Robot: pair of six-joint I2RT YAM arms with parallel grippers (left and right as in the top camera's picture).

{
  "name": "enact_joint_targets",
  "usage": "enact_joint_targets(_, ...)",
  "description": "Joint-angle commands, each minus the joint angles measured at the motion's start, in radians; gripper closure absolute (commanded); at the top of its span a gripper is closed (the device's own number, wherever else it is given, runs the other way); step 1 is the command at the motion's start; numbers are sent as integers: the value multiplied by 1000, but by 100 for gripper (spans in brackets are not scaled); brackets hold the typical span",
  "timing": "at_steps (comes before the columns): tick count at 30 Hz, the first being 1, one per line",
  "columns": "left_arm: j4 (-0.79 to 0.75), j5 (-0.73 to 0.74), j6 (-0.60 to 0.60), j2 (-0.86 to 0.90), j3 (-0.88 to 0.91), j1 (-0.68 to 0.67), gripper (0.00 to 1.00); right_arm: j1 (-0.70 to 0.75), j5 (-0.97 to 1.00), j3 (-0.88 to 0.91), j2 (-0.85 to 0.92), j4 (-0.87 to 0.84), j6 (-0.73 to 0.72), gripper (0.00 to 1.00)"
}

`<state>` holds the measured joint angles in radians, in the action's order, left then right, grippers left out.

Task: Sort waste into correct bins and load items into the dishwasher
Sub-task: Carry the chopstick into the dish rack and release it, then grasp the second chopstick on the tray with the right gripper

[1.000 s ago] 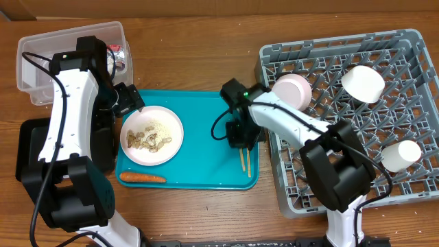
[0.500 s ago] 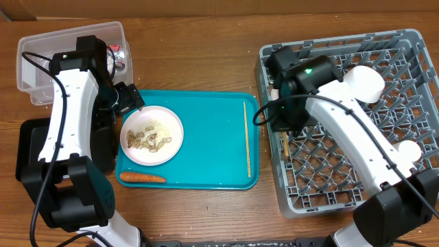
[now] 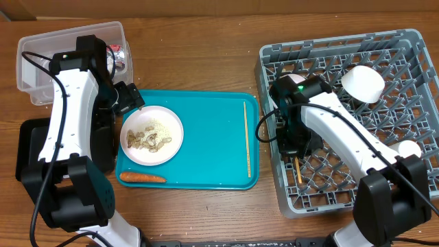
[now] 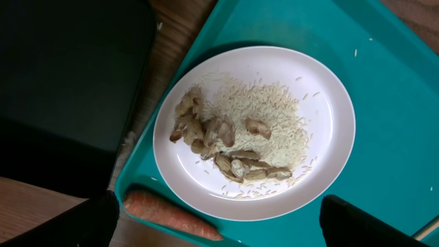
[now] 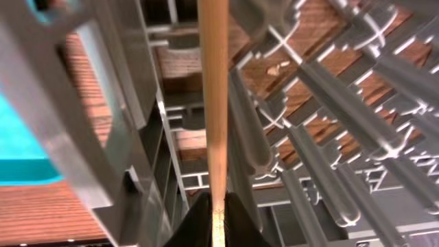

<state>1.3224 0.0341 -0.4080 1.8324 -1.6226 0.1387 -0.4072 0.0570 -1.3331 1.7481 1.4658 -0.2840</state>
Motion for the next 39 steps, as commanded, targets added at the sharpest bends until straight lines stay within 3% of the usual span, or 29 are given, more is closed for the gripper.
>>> enact_joint_targets(1,-5,11,27,-35,-15,-4,5,-1,8,-3,1,-10,0,76)
enact_joint_targets(3,-10,11,27,-35,-15,-5,5,-1,5,-19,0,-16,-1,71)
enact_joint_targets(9,-11,11,27,-35,-15,-5,4,-1,-8,-196,-11,-4,-3,70)
enact_joint_targets(13,-11,11,27,-35,-15,-5,5,-5,-177,-341,-11,-123,5,65)
enact_joint_targets(18,-10,11,27,-35,-15,-5,5,-34,-240,-333,9,-242,3,62)
enact_joint_targets(27,-11,11,27,-35,-15,-5,5,-131,-114,-276,168,-251,-65,58)
enact_joint_targets(39,-10,11,27,-35,-15,-5,5,-196,-87,-249,377,-288,-93,57)
